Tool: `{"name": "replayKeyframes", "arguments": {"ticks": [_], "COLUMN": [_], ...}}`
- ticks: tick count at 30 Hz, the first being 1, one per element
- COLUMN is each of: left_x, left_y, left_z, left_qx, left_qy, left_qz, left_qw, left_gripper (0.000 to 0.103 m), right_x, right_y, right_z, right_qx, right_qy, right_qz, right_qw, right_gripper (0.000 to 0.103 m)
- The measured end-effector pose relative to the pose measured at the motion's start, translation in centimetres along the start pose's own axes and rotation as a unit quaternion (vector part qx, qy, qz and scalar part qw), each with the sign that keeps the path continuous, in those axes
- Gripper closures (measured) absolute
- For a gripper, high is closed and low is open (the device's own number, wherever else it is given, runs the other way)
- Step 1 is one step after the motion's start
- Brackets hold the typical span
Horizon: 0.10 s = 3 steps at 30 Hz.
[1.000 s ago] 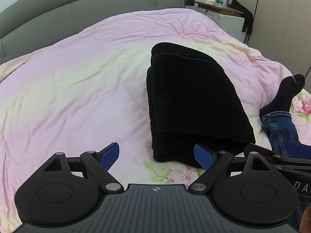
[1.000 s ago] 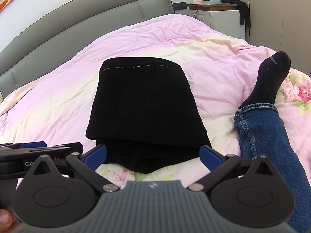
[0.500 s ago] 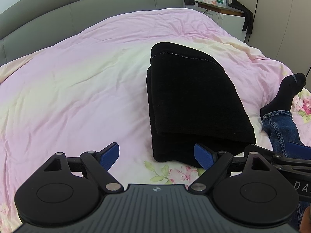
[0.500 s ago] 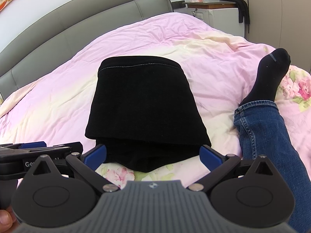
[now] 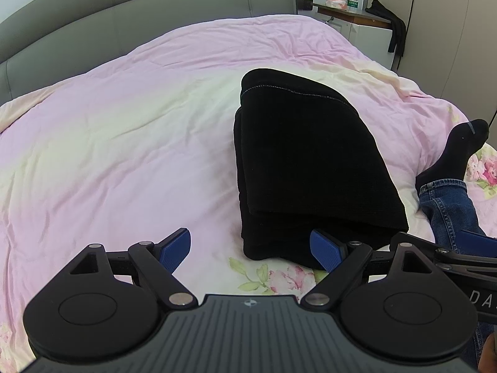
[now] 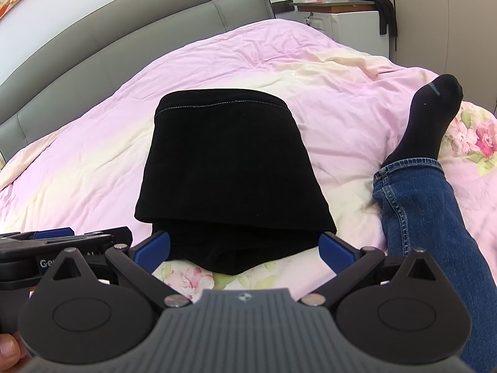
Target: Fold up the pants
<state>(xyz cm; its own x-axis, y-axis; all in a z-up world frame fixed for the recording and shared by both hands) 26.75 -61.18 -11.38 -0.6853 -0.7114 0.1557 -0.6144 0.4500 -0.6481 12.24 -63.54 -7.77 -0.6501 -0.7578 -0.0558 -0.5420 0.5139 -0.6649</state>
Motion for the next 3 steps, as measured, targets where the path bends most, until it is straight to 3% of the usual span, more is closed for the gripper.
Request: {"name": "replayKeyframes", "arguments": {"ticks": [3], "left_x": [0.09], "left_y": [0.02], "left_z": [0.05], "left_qx": [-0.002], "left_qy": [0.0], "left_qz": [0.001], "left_qw": [1.0], "left_gripper": [0.002], "right_x": [-0.04], "right_y": [0.06], "right_z": [-0.02], "right_qx": [-0.001], "right_qy": [0.001], "right_qz": [0.0], "right_qw": [1.0], "right_gripper": [0.005]}}
Point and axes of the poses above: each gripper's, at about its wrist camera, not at the fingertips, and z roughly the way its jaws point, x to its right, y to its underside, the point moved 10 cm from there along z, roughly the way its jaws point, and after that the axes turned 13 degrees about y, right-handed, at the moved point
